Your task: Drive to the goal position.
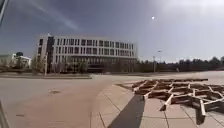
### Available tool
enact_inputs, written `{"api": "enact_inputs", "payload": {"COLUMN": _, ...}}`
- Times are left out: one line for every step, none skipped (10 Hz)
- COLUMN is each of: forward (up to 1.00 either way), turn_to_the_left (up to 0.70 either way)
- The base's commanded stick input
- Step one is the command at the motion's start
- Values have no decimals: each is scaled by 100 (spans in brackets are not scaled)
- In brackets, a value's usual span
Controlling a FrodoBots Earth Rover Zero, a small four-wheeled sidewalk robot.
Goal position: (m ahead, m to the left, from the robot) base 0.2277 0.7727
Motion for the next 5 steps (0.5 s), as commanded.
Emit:
{"api": "enact_inputs", "payload": {"forward": 5, "turn_to_the_left": 0}}
{"api": "enact_inputs", "payload": {"forward": 5, "turn_to_the_left": 0}}
{"api": "enact_inputs", "payload": {"forward": 5, "turn_to_the_left": 0}}
{"api": "enact_inputs", "payload": {"forward": 5, "turn_to_the_left": 0}}
{"api": "enact_inputs", "payload": {"forward": 5, "turn_to_the_left": 0}}
